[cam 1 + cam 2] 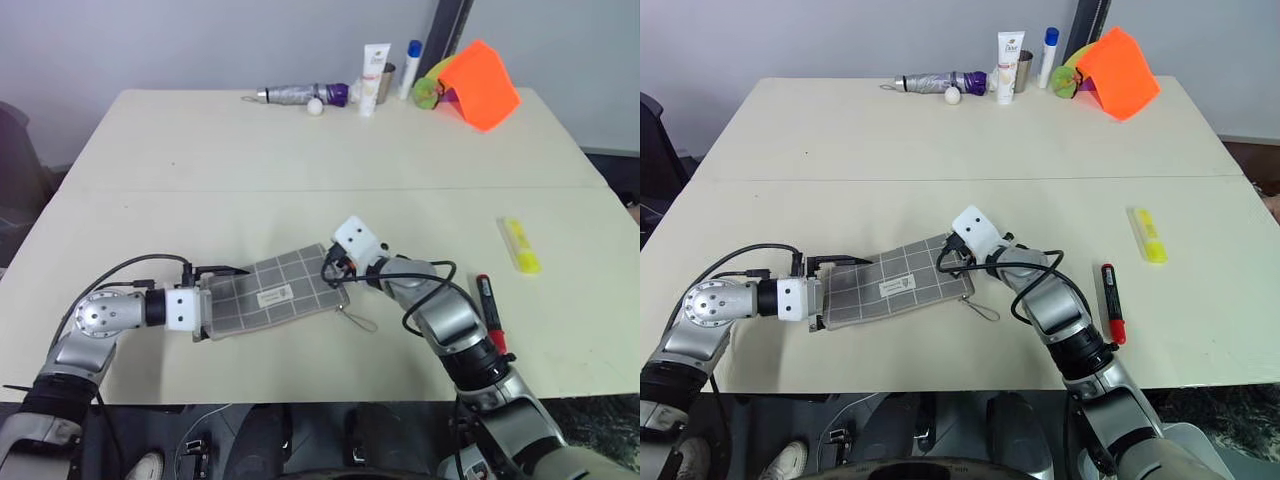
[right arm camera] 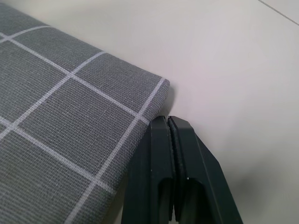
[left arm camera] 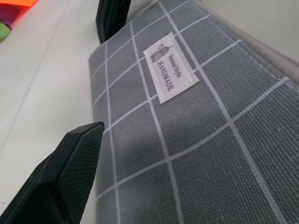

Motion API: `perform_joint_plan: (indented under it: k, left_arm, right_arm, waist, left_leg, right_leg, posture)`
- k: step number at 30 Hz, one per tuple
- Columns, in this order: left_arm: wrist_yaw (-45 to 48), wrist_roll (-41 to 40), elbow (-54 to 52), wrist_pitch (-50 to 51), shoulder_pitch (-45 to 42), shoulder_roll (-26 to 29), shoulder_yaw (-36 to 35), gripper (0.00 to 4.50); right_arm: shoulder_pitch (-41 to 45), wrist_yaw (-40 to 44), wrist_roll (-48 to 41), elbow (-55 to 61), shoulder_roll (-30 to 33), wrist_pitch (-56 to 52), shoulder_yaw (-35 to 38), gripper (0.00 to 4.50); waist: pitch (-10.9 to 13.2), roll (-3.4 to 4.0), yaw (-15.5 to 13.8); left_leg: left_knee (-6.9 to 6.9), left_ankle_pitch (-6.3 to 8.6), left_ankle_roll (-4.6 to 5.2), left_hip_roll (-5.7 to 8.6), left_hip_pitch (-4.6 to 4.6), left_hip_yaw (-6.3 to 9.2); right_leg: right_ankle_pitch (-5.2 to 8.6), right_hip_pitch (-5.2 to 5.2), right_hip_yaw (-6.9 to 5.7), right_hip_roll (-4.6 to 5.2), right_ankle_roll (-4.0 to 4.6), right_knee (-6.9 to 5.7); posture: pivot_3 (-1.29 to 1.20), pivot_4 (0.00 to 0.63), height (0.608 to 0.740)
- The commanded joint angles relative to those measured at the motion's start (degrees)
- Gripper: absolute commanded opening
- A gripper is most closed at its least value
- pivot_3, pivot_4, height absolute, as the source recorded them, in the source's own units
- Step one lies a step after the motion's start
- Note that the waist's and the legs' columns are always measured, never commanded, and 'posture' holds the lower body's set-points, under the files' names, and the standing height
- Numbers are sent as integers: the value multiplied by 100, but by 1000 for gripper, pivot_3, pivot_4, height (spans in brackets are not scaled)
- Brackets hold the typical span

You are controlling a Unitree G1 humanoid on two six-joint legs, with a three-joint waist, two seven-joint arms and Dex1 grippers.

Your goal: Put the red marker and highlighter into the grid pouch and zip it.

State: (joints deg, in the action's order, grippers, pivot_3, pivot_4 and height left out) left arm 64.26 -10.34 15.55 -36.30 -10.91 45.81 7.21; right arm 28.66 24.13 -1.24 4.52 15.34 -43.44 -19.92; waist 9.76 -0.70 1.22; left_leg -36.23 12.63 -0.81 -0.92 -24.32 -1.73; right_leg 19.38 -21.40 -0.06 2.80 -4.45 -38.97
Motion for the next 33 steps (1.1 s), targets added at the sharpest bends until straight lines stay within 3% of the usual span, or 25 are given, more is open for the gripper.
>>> perform_joint_plan:
  k: [1,7,8,14,17,20,25,33]
  left_arm:
    - [45,-249,-315,368,188,-28,-74,3221]
    - [-227,-576,-882,1154,390,-228,-270,170]
    - [-300,-622,-971,1294,417,-270,-299,36]
    - [-1447,-768,-1538,2789,268,-868,-633,36]
    - [-2038,-856,-1879,3503,147,-1281,-702,36]
    - [-2557,-699,-2094,3880,43,-1738,-636,0]
    - [-2881,-454,-2217,4080,-80,-2220,-453,0]
    - [-2750,-382,-2262,4122,-321,-2441,-249,0]
  right_arm:
    - [99,-39,67,-101,7,23,149,0]
    - [256,-77,90,-280,215,193,562,0]
    - [281,-79,96,-313,262,232,634,0]
    - [391,-257,176,-299,757,356,1266,0]
    - [309,35,-190,-88,967,245,1716,0]
    - [193,283,-481,222,1163,101,2063,878]
    - [128,449,-808,562,1126,12,2152,3480]
    - [377,434,-838,426,816,176,1751,3480]
  waist:
    - [0,0,-1]
    - [0,0,-40]
    - [0,0,-40]
    - [2,0,-28]
    - [3,-2,-31]
    - [3,0,-40]
    - [3,-1,-18]
    - [4,-1,-33]
  left_leg:
    - [0,0,0,-1,0,0]
    - [-5,0,0,0,-3,0]
    - [-5,0,0,0,-3,1]
    - [-5,0,0,0,-5,0]
    - [-5,0,0,0,-5,1]
    - [-5,0,0,0,-7,1]
    - [-4,0,0,-2,-6,0]
    - [-5,-1,-1,-1,-7,0]
  right_leg:
    - [0,0,0,0,0,0]
    - [0,1,0,2,0,-1]
    - [0,0,0,2,0,-1]
    - [0,-2,0,1,0,-2]
    - [0,-1,0,-3,-1,-3]
    - [0,-1,0,-4,-2,-2]
    - [0,-2,2,-9,-2,-2]
    - [0,-2,3,-10,-2,-2]
  posture:
    - [0,150,740]
    - [0,150,740]
    - [0,150,740]
    - [0,150,740]
    - [0,150,740]
    - [0,150,740]
    - [0,150,740]
    - [0,150,740]
